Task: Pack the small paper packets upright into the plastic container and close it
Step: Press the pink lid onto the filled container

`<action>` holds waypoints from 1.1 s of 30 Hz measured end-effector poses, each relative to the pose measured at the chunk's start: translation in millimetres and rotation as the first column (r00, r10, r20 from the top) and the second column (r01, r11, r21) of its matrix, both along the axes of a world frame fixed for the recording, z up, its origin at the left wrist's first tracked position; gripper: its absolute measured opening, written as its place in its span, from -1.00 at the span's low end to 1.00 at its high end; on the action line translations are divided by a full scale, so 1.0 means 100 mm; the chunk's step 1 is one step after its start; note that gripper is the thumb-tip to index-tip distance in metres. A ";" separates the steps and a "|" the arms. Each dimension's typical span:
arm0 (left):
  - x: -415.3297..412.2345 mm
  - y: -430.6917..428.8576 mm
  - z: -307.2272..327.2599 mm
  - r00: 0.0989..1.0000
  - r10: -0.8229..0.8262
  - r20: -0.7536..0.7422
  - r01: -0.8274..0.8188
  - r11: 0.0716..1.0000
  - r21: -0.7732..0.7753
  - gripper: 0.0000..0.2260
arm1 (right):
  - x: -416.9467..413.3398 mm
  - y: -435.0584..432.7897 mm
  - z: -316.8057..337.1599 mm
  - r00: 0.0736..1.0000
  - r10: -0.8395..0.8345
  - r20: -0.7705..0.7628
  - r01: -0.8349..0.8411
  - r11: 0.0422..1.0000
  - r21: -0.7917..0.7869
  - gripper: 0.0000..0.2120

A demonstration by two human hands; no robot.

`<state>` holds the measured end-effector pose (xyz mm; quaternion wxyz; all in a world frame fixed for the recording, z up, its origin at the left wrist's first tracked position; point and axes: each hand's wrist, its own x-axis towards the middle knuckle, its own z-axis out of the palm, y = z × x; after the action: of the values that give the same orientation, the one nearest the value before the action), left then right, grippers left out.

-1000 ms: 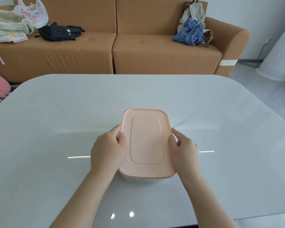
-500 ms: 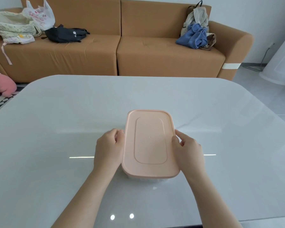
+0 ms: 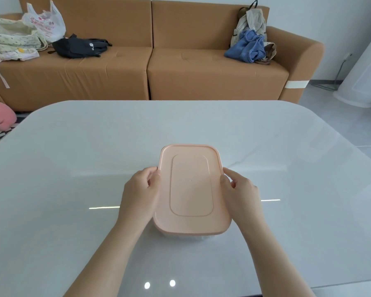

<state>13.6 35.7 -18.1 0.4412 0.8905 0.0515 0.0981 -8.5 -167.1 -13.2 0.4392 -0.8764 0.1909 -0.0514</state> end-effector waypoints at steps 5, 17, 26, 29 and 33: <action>0.02 -0.04 -0.09 1.000 0.012 -0.015 -0.011 0.999 0.046 -0.80 | 0.06 0.03 -0.07 0.995 -0.061 0.075 0.052 0.991 0.122 -0.61; 0.09 -0.09 -0.09 0.981 0.009 -0.193 -0.090 0.906 -0.413 -0.82 | 0.07 0.11 -0.02 0.997 -0.069 0.046 0.043 0.904 0.425 -0.66; 0.13 -0.13 -0.02 0.987 0.066 -0.147 -0.127 0.882 -0.455 -0.81 | 0.11 0.11 0.09 0.994 -0.106 0.006 0.082 0.805 0.588 -0.67; 0.11 -0.14 -0.05 0.990 0.086 -0.109 -0.121 0.918 -0.377 -0.76 | 0.07 0.12 0.08 0.992 -0.121 0.027 0.086 0.826 0.557 -0.58; 0.05 -0.15 -0.09 0.992 0.096 -0.083 -0.117 0.946 -0.302 -0.78 | 0.05 0.15 -0.02 0.994 -0.098 0.054 0.055 0.849 0.525 -0.70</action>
<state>18.8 20.3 -27.4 0.5660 0.8101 0.1290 0.0828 -3.1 -152.5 -15.4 0.6654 -0.7132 0.2150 -0.0497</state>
